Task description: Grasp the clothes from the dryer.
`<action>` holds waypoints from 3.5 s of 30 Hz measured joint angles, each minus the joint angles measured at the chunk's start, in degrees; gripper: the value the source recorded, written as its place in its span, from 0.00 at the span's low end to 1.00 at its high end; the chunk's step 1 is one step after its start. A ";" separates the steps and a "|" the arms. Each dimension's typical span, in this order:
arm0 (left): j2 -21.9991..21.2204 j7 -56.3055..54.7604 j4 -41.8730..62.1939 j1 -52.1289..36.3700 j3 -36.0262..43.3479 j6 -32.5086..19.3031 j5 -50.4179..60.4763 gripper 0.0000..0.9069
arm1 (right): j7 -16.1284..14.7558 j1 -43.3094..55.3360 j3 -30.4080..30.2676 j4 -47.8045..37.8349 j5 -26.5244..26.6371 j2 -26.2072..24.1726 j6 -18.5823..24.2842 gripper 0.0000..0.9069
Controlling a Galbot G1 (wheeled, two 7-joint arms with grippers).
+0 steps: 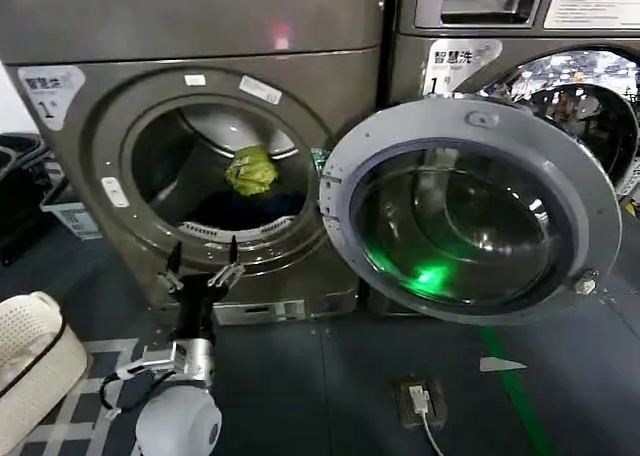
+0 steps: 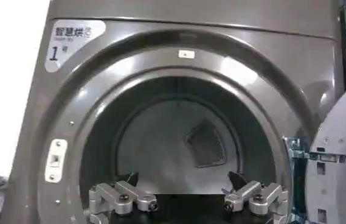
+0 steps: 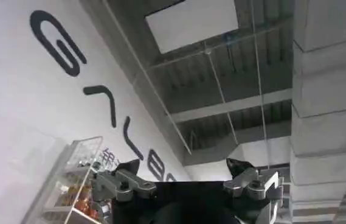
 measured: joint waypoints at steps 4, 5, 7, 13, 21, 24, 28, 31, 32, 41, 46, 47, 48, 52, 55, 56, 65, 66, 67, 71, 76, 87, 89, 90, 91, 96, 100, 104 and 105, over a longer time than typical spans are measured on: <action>-0.11 0.08 0.00 -0.04 -0.01 0.04 0.06 1.00 | 0.01 -0.07 0.22 -0.17 0.04 -0.05 0.02 1.00; -0.13 0.09 0.00 -0.06 -0.01 0.07 0.07 1.00 | 0.01 -0.07 0.22 -0.18 0.04 -0.04 0.03 1.00; -0.13 0.10 0.00 -0.06 -0.02 0.08 0.08 1.00 | 0.01 -0.08 0.23 -0.16 0.08 0.00 0.06 1.00; -0.06 0.13 -0.10 0.03 -0.13 0.07 0.05 1.00 | 0.07 -0.31 0.31 0.06 0.17 0.08 0.09 1.00; -0.13 0.90 1.01 -1.37 0.09 -0.04 -0.56 1.00 | -0.44 -0.99 1.01 0.74 -0.62 0.25 -0.60 1.00; -0.47 1.52 2.73 -3.09 0.44 0.41 -1.54 1.00 | -0.54 -1.21 1.32 0.85 -0.87 0.18 -0.75 1.00; -1.15 2.37 7.48 -7.50 1.19 0.82 -2.60 1.00 | -0.73 -1.47 1.72 0.99 -1.07 0.18 -0.79 1.00; -1.98 2.95 13.02 -12.61 1.42 0.58 -2.91 1.00 | -0.93 -1.58 2.15 0.80 -1.14 0.18 -0.69 1.00; -2.24 3.15 15.16 -14.51 1.48 0.37 -3.01 1.00 | -0.93 -1.56 2.15 0.79 -1.16 0.20 -0.63 1.00; -4.20 5.91 36.98 -31.51 1.96 -3.18 -2.07 1.00 | -1.31 -1.31 2.12 0.86 -1.12 -0.22 -0.13 1.00; -6.01 7.79 49.01 -39.99 2.03 -5.00 -0.89 1.00 | -1.52 -1.46 2.65 0.40 -0.93 -0.25 0.31 1.00; -6.27 8.18 51.35 -41.58 2.05 -5.34 -0.59 1.00 | -1.61 -1.46 2.73 0.34 -0.87 -0.22 0.39 1.00; -6.39 8.56 53.72 -43.28 2.14 -5.62 -0.33 1.00 | -1.66 -1.44 2.82 0.32 -0.78 -0.19 0.47 1.00; -6.49 10.38 62.61 -49.74 2.69 -6.16 -0.06 1.00 | -1.84 -1.12 2.84 0.44 -0.38 0.07 0.61 1.00; -6.35 11.85 68.97 -54.03 3.63 -6.12 0.15 1.00 | -2.03 -1.02 2.86 0.47 -0.04 0.10 0.67 1.00; -6.20 12.58 70.90 -55.22 4.24 -5.91 0.24 1.00 | -2.09 -1.05 2.91 0.44 0.00 0.11 0.73 1.00; -2.10 26.37 85.88 -64.21 19.29 -7.60 7.15 1.00 | -2.40 -1.18 2.99 0.47 0.27 0.22 1.09 1.00; -1.88 28.10 87.21 -65.12 20.99 -7.97 8.35 1.00 | -2.43 -1.24 3.01 0.46 0.27 0.23 1.11 1.00; -1.66 29.81 88.50 -65.96 22.60 -8.17 9.79 1.00 | -2.47 -1.28 3.05 0.47 0.27 0.23 1.15 1.00; -1.02 36.94 92.90 -69.24 27.41 -8.86 16.64 1.00 | -2.52 -1.27 3.10 0.59 0.28 0.29 1.19 1.00; -0.68 45.76 97.44 -73.37 32.38 -9.76 25.97 1.00 | -2.61 -1.05 2.92 0.93 0.26 0.61 1.30 1.00; -0.95 55.32 103.18 -77.75 39.76 -9.34 45.70 1.00 | -2.88 -0.51 2.34 1.70 0.17 1.40 1.59 1.00; -1.09 55.36 103.64 -78.05 41.11 -8.39 47.85 1.00 | -2.92 -0.50 2.32 1.72 0.14 1.54 1.66 1.00; -1.18 55.35 103.93 -78.08 41.70 -7.85 48.63 1.00 | -2.95 -0.55 2.37 1.66 0.14 1.54 1.74 1.00; -1.24 55.26 104.27 -78.15 42.26 -7.26 49.18 1.00 | -2.98 -0.56 2.46 1.59 0.13 1.53 1.80 1.00; -2.11 54.12 106.04 -78.33 43.82 -4.69 48.91 1.00 | -3.16 -0.48 2.42 1.26 0.06 1.42 2.02 1.00; -2.91 53.12 107.43 -78.05 45.22 -2.79 47.90 1.00 | -3.33 -0.13 1.89 1.14 -0.11 1.43 2.27 1.00; -3.32 52.85 108.41 -77.84 45.79 -1.76 46.71 0.30 | -3.35 0.07 1.58 1.02 -0.27 1.19 2.35 1.00; -3.35 52.88 108.49 -77.89 45.85 -1.62 46.54 0.18 | -3.35 0.10 1.53 0.98 -0.27 1.09 2.37 1.00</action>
